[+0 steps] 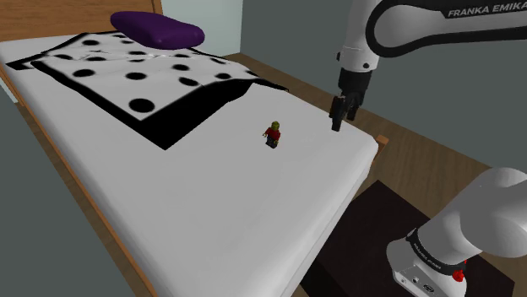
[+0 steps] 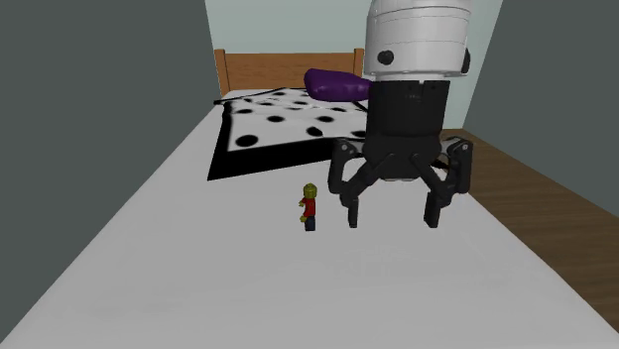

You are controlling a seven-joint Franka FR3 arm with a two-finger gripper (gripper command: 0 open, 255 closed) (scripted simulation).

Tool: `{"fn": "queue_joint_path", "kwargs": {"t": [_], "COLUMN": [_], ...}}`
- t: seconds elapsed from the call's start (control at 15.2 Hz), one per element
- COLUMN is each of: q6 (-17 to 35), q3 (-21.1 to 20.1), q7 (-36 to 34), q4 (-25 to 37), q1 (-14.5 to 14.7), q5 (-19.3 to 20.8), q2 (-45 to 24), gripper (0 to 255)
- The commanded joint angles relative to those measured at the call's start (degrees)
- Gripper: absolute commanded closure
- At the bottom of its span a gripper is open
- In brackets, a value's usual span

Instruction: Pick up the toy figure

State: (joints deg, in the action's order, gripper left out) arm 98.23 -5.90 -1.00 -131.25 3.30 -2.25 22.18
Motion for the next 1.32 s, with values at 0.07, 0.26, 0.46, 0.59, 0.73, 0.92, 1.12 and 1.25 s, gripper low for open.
{"fn": "queue_joint_path", "kwargs": {"t": [0.07, 0.26, 0.46, 0.59, 0.73, 0.92, 1.12, 1.25], "q6": [3.07, 5.37, 7.17, 8.08, 8.74, 9.19, 11.36, 12.79], "q3": [-1.51, -2.64, -3.61, -4.16, -4.63, -5.07, -5.05, -5.04], "q7": [-2.56, -4.71, -6.83, -8.22, -9.59, -11.20, -11.11, -11.05], "q4": [3.57, 7.93, 12.89, 16.54, 20.49, 25.63, 24.07, 23.10], "q1": [0.72, 1.26, 1.82, 2.24, 2.71, 3.37, 3.42, 3.44], "q5": [-1.25, -1.89, -2.17, -2.18, -2.06, -1.79, -1.72, -1.66], "q2": [-5.73, -11.52, -17.38, -21.33, -25.32, -30.17, -30.79, -31.26], "gripper": [0, 0, 0, 0, 0, 0, 0, 0]}}
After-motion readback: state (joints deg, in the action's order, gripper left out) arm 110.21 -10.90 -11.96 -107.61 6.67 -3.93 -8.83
